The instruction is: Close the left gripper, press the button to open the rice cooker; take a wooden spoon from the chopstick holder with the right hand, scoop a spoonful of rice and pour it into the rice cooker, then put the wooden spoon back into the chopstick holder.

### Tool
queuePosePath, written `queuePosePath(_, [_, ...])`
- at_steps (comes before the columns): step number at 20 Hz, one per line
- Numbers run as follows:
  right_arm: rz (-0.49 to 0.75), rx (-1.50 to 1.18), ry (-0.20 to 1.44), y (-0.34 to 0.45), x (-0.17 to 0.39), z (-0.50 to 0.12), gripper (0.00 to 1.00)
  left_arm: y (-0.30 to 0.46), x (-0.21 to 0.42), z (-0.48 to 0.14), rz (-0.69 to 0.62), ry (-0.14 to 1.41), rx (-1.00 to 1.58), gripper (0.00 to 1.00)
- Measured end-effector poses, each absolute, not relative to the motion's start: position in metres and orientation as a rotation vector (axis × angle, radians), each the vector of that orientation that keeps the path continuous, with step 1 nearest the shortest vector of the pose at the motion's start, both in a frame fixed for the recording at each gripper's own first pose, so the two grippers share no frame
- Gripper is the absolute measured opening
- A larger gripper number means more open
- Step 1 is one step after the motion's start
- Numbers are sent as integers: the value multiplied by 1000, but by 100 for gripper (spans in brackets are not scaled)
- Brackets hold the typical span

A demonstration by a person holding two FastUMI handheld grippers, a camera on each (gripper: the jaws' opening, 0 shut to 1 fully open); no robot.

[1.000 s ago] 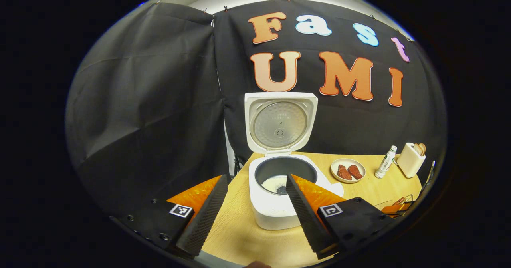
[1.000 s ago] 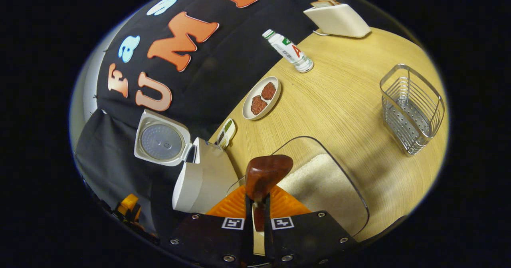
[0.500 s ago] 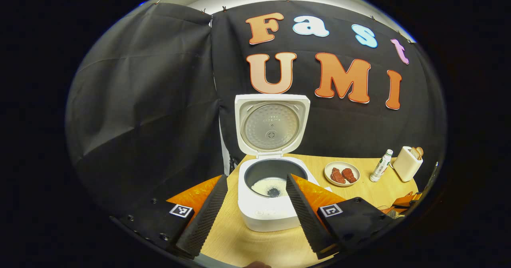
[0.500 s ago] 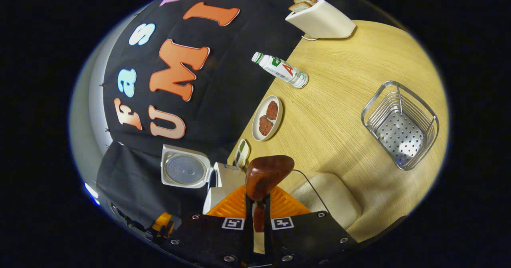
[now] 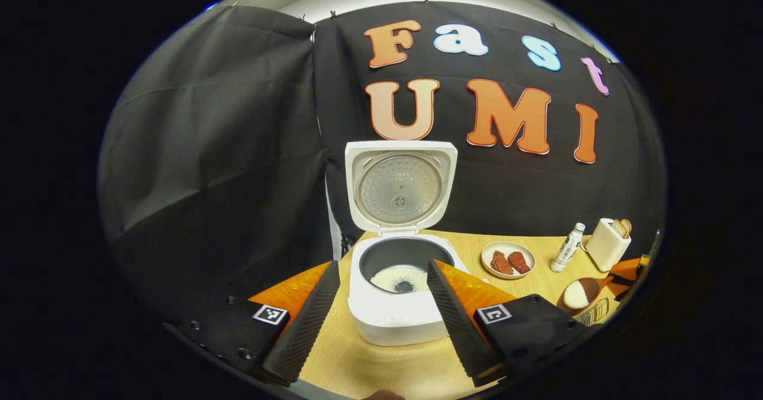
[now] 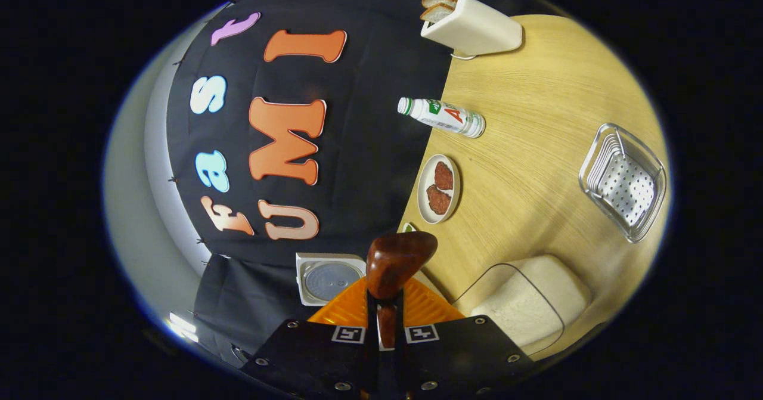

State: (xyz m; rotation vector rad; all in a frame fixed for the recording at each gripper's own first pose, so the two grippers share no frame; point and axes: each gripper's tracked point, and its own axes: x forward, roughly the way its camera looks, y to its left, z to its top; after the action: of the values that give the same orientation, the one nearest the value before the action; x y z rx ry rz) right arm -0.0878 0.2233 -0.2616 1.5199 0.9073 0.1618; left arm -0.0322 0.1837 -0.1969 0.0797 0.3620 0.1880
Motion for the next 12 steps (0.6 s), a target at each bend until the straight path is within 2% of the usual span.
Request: queuePosePath(12, [264,1584,881,317,-10,-196,10,244,-59,-197,301,361,63,100])
